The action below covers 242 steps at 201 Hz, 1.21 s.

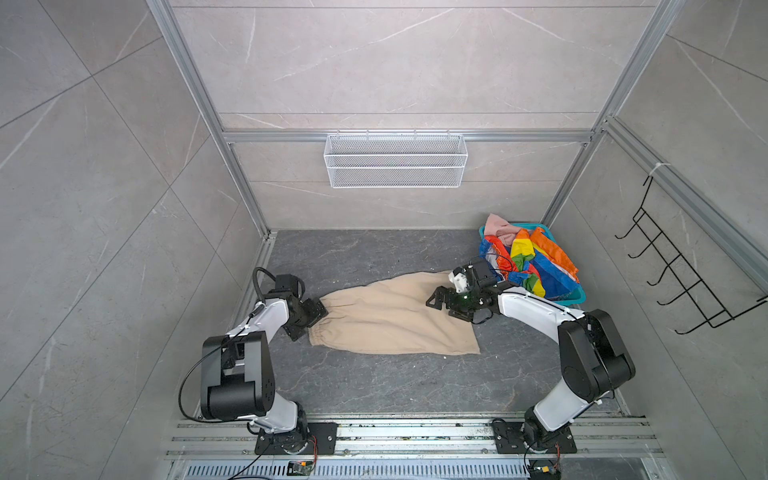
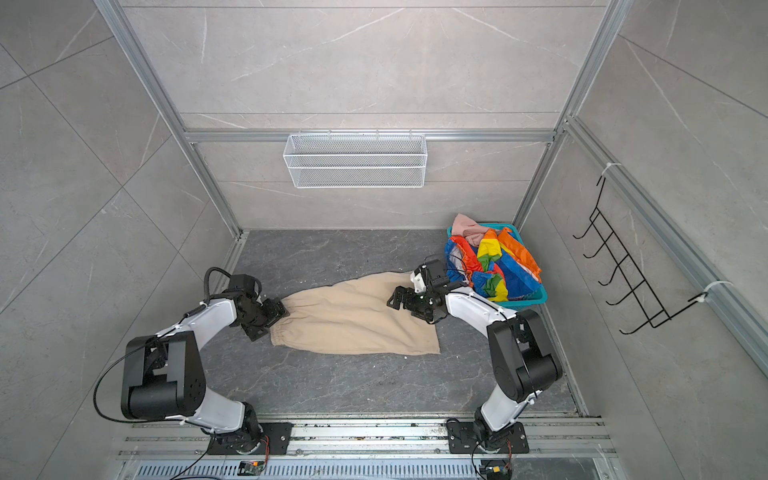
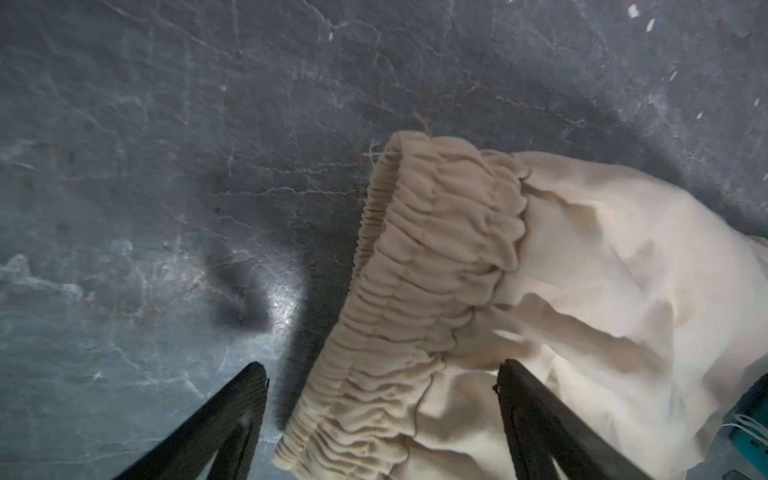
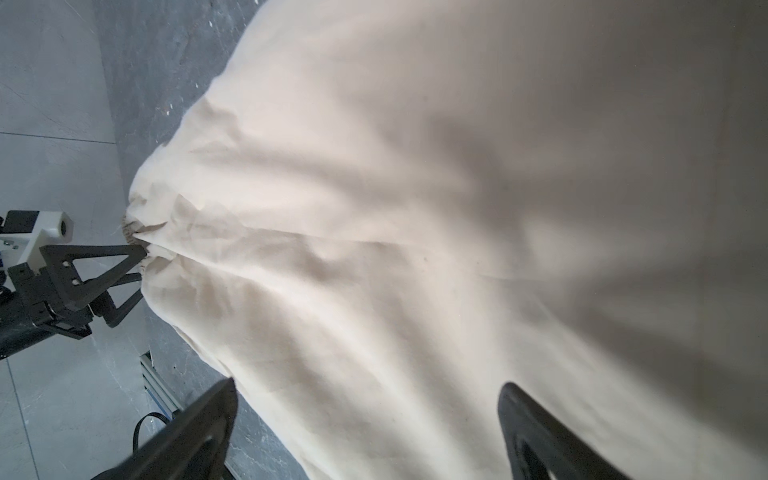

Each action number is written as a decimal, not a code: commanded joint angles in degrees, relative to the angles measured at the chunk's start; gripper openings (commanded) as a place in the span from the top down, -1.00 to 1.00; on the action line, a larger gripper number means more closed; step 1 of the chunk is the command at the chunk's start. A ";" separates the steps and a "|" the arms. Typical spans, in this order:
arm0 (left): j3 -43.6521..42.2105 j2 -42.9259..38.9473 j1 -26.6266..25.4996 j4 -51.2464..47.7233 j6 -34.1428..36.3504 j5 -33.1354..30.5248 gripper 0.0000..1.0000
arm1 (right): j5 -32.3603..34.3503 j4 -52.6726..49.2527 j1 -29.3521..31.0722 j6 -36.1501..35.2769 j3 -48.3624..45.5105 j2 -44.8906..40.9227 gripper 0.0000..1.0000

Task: Fold and stack the shorts

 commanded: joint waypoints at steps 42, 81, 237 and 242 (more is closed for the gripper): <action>-1.68 2.30 0.28 3.92 0.15 0.09 -0.10 | -2.23 3.46 -1.60 0.21 -3.67 -2.29 -0.98; -0.87 3.57 -0.47 4.07 0.06 -0.55 0.78 | -2.50 4.19 -1.75 0.64 -4.42 -2.12 -0.99; 13.06 -4.79 -1.20 -12.70 8.16 -6.75 1.00 | -2.68 3.96 -4.00 0.26 -6.84 -3.69 -0.99; 13.61 -4.86 -1.29 -13.26 8.39 -6.85 1.00 | -2.61 3.97 -4.04 0.26 -6.84 -3.66 -0.99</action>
